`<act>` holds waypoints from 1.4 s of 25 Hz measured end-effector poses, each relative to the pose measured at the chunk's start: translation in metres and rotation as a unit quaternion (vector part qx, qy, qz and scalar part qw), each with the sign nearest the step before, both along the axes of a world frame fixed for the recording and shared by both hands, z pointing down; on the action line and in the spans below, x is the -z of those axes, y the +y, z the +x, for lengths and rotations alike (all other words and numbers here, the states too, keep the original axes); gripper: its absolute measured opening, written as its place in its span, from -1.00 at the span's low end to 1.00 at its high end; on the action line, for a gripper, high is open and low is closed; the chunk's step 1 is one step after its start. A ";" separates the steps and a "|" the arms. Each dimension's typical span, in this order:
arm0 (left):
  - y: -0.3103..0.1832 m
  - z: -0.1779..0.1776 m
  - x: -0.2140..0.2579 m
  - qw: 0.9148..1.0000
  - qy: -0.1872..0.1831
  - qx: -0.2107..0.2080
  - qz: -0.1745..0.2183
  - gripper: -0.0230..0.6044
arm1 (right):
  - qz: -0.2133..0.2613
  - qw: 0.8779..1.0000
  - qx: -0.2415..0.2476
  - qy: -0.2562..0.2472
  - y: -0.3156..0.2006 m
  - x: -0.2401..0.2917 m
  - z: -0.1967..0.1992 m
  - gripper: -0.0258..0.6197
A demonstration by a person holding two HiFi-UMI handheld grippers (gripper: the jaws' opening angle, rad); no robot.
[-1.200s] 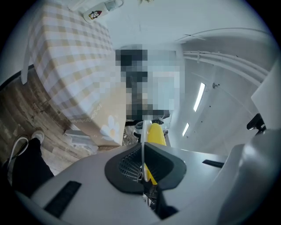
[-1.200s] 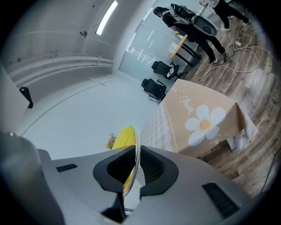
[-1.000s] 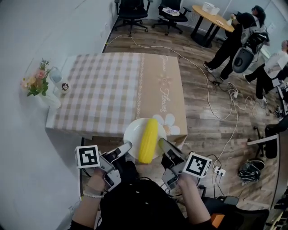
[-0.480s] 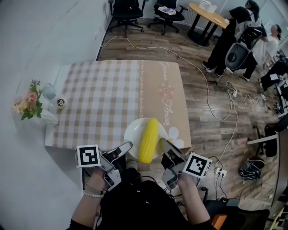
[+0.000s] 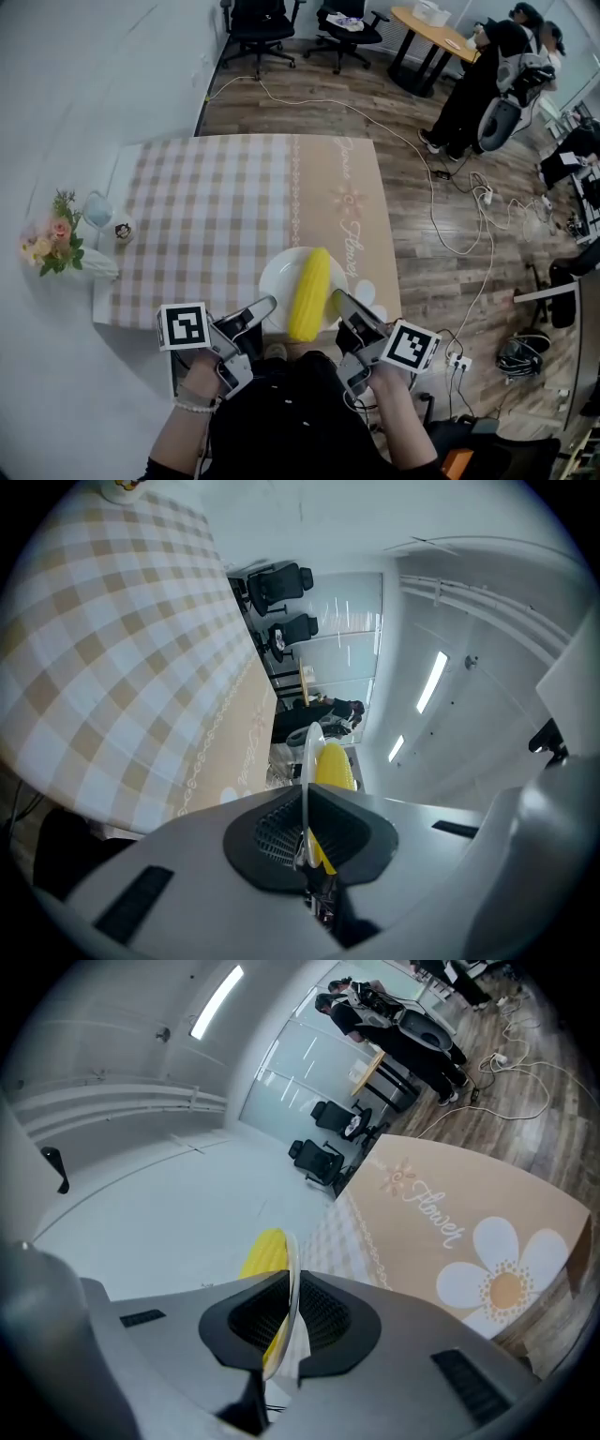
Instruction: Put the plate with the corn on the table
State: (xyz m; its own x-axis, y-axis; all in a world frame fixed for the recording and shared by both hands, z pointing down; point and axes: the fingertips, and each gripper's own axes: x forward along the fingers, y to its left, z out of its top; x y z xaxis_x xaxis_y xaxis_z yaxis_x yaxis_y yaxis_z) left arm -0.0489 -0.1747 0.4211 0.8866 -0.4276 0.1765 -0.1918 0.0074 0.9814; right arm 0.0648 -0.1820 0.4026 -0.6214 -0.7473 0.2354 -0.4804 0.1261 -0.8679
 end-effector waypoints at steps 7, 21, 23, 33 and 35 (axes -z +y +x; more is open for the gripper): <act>-0.012 0.012 0.001 1.000 0.007 0.004 0.004 -0.87 | 0.000 1.000 0.003 0.006 -0.013 0.002 0.011 -0.73; -0.022 0.019 -0.007 0.999 0.001 0.042 -0.012 -0.87 | -0.013 0.999 0.049 0.002 -0.032 -0.009 0.015 -0.73; -0.022 0.018 -0.012 0.999 -0.003 0.045 -0.011 -0.87 | -0.014 0.998 0.056 0.001 -0.034 -0.011 0.015 -0.73; -0.036 0.019 -0.038 0.999 -0.023 0.034 -0.011 -0.87 | -0.024 0.997 0.072 0.000 -0.046 -0.037 0.013 -0.73; -0.041 0.019 -0.044 0.999 -0.023 0.034 -0.013 -0.87 | -0.041 0.997 0.067 0.008 -0.048 -0.048 0.018 -0.73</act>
State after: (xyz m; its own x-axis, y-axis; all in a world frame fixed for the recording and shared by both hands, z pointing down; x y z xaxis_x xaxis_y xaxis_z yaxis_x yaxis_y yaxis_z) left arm -0.0298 -0.2155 0.4649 0.8467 -0.4806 0.2283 -0.2352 0.0468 0.9708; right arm 0.0827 -0.2297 0.4509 -0.7101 -0.6356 0.3030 -0.4779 0.1190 -0.8703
